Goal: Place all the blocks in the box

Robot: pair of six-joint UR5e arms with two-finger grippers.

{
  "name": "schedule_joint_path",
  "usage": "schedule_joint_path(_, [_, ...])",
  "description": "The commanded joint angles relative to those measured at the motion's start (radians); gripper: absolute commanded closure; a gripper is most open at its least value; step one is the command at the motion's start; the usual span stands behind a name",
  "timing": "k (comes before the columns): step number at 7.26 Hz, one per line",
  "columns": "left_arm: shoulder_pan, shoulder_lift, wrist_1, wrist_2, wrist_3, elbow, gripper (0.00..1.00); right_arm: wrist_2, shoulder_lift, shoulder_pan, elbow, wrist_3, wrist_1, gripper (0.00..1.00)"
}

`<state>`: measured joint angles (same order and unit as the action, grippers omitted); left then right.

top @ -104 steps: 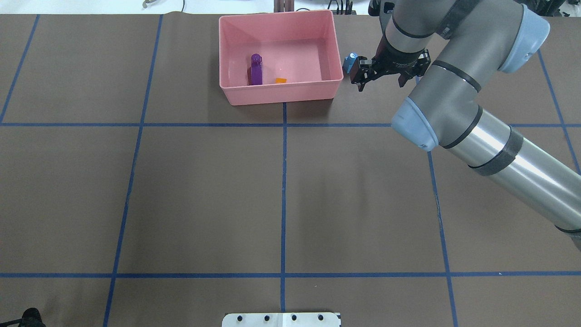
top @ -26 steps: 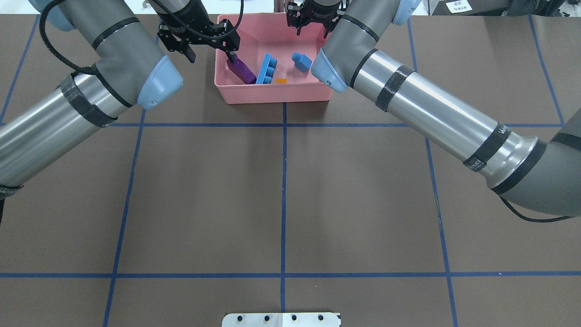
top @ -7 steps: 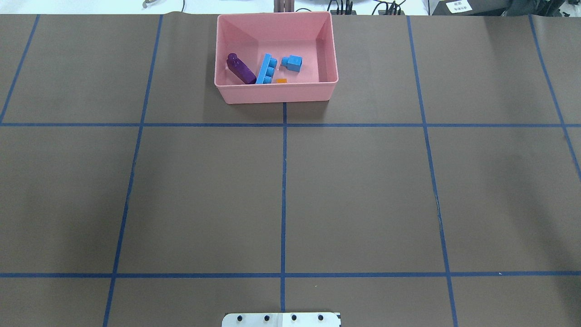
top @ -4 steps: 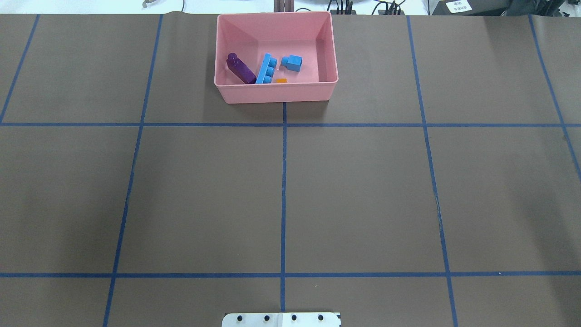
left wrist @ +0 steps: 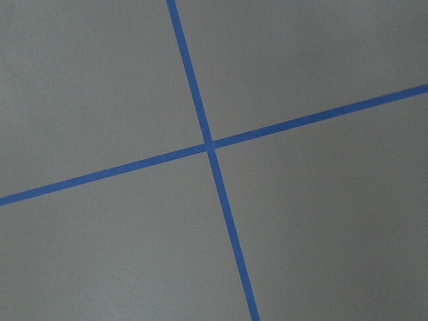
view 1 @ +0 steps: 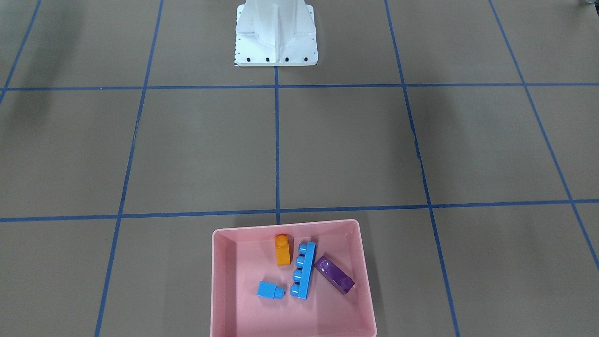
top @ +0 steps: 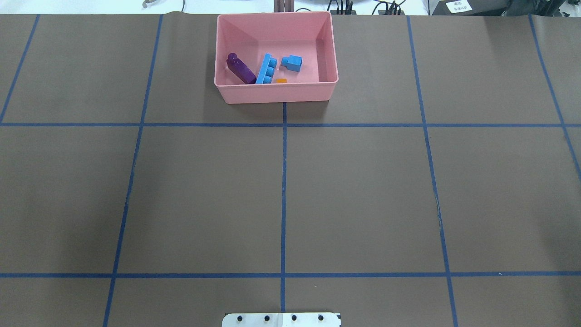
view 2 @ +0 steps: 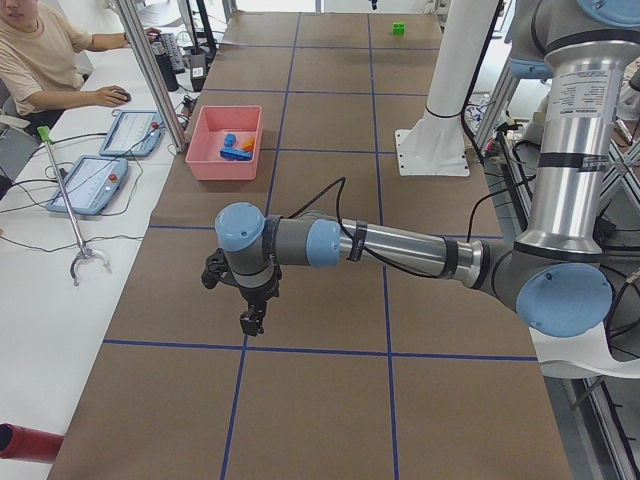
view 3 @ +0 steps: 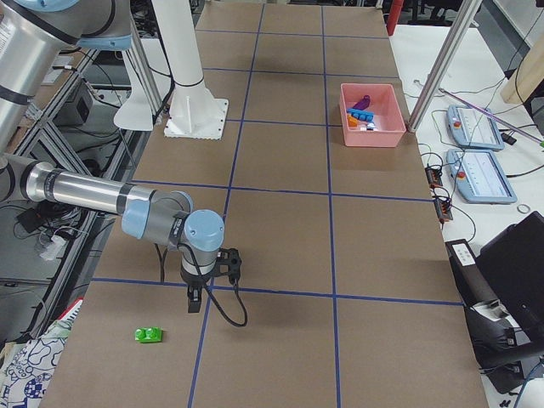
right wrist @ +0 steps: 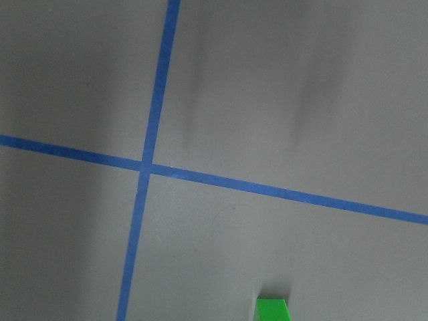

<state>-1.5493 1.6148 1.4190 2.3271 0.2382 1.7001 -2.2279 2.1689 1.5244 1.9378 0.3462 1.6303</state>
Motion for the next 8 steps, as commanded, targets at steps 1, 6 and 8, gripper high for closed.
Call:
schedule_joint_path(1, [0.000,-0.024,0.000,0.002,0.000,0.030,0.00,-0.006,0.035,0.000,-0.146,-0.001,-0.188,0.00])
schedule_joint_path(6, [0.000,-0.024,0.000,0.002,0.000,0.053,0.00,-0.059,0.115,0.003,-0.373,-0.117,-0.539,0.01])
schedule_joint_path(8, [0.000,-0.027,0.000,0.003,0.000,0.056,0.00,-0.058,0.115,0.003,-0.477,-0.235,-0.763,0.01])
